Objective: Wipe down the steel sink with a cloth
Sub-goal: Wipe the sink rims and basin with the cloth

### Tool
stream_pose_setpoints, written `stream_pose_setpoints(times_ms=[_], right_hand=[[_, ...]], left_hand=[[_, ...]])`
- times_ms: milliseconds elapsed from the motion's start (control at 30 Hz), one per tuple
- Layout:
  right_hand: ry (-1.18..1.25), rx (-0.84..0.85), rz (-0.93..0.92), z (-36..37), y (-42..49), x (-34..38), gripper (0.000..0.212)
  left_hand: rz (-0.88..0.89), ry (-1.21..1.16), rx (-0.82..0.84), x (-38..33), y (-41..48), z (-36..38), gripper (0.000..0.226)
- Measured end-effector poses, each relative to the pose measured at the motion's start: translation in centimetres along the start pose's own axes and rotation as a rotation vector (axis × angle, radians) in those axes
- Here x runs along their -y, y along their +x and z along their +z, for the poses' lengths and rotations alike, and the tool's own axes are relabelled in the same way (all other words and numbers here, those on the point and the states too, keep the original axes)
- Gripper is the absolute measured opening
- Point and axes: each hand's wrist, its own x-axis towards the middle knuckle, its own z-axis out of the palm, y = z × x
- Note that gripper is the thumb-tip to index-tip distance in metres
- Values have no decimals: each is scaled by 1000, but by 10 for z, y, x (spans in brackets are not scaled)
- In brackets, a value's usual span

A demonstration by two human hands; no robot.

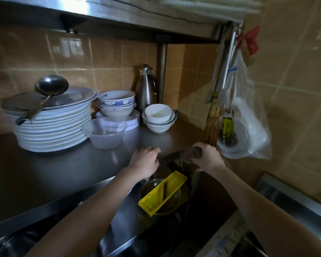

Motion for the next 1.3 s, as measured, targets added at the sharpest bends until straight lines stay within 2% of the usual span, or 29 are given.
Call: stream_pose_setpoints(times_ms=[267, 433, 733, 1000, 1300], right_hand=[[51, 11, 80, -16, -60, -49, 36], [51, 48, 110, -6, -96, -80, 35], [-22, 88, 133, 35, -158, -119, 28], [-4, 196, 206, 82, -207, -143, 31], [25, 307, 294, 131, -247, -159, 40]], left_hand=[[57, -27, 9, -48, -24, 21, 36], [26, -32, 83, -68, -52, 42, 37], [20, -24, 237, -93, -104, 84, 38], [29, -92, 284, -106, -151, 129, 34], [-37, -85, 490, -109, -192, 174, 37]])
